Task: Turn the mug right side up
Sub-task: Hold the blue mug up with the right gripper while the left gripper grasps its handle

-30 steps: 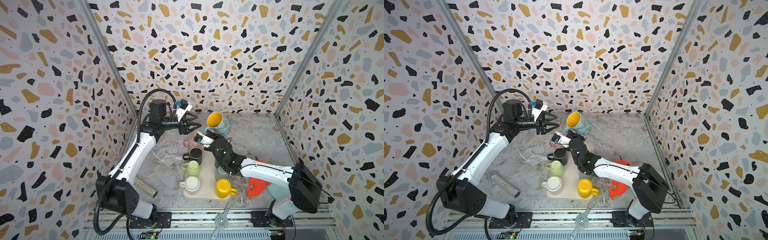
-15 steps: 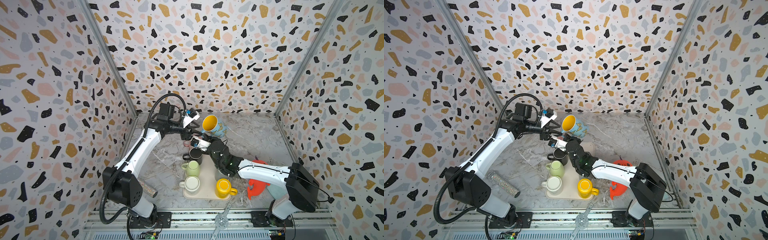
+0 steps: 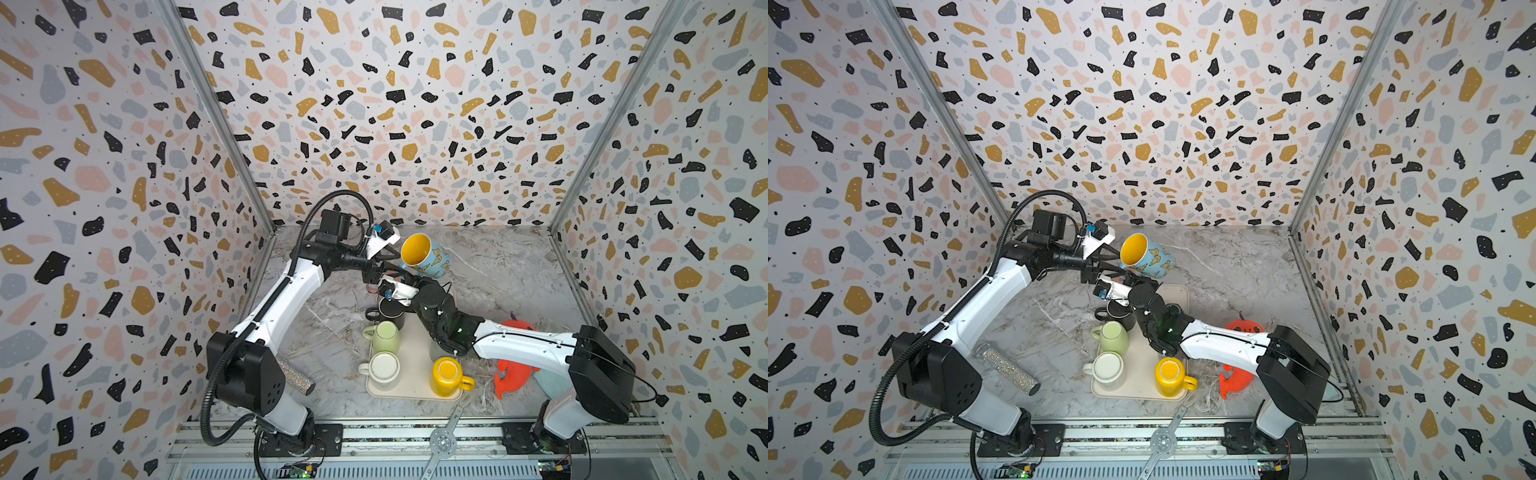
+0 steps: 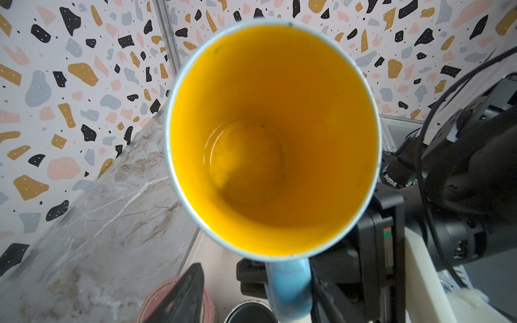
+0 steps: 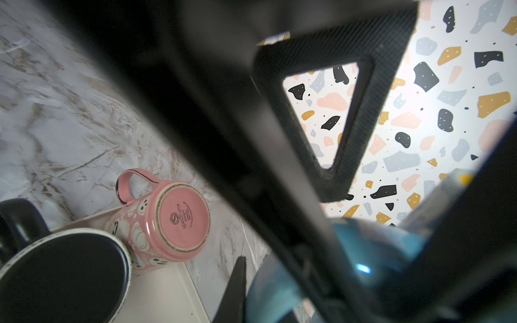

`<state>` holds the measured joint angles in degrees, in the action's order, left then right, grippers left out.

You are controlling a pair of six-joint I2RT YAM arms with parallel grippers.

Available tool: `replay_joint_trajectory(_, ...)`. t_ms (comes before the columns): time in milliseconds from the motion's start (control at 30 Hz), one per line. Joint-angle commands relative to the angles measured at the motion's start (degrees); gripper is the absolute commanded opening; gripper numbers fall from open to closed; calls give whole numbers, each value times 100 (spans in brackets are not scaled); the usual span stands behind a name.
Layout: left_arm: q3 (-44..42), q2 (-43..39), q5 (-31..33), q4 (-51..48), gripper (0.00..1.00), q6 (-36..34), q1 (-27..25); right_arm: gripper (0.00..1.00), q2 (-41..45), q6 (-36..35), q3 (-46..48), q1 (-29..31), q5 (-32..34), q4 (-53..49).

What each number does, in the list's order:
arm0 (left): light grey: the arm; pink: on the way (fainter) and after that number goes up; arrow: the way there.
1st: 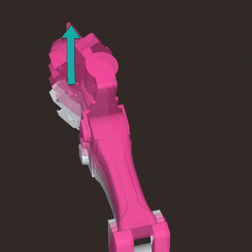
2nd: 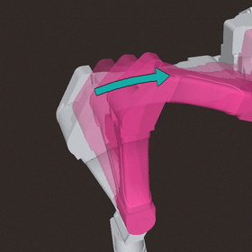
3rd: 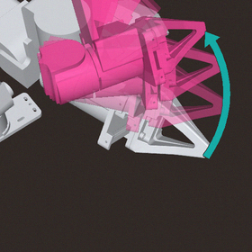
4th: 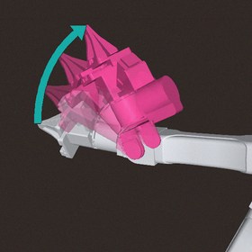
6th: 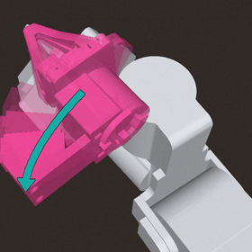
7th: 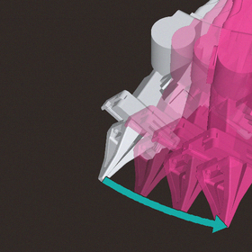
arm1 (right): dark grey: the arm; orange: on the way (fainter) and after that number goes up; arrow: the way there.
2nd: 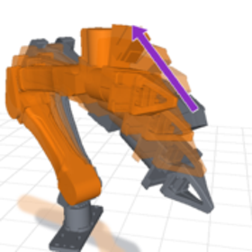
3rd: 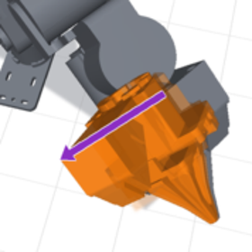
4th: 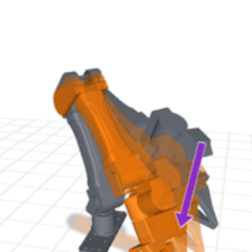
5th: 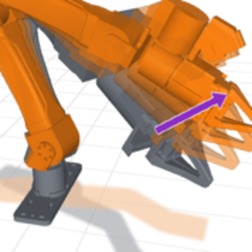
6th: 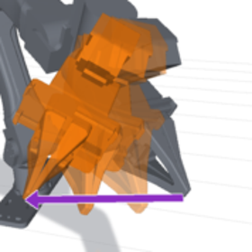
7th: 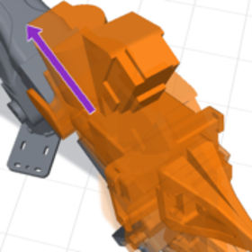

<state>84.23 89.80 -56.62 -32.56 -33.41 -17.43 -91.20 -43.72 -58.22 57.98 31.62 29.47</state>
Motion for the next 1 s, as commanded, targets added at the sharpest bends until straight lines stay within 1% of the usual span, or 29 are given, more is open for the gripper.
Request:
replay_joint_trajectory(0,-165,-137,-591,-71,58,227,-318,0,24,26,-444,-22,138,551)
replay_joint_trajectory(200,-323,-147,-771,354,57,573,-349,0,20,83,-451,25,82,585)
replay_joint_trajectory(367,-386,-146,-819,478,55,632,-371,0,16,114,-447,57,22,598)
replay_joint_trajectory(467,-415,-151,-893,504,52,645,-367,0,75,206,-402,67,-51,648)
replay_joint_trajectory(600,-500,-186,-867,463,47,645,-368,0,234,215,-216,65,-119,920)
replay_joint_trajectory(800,-655,-304,-825,348,43,617,-373,0,385,-77,-21,64,-143,1217)
replay_joint_trajectory(967,-682,-421,-746,-105,41,277,-367,0,504,-155,69,61,-282,1329)
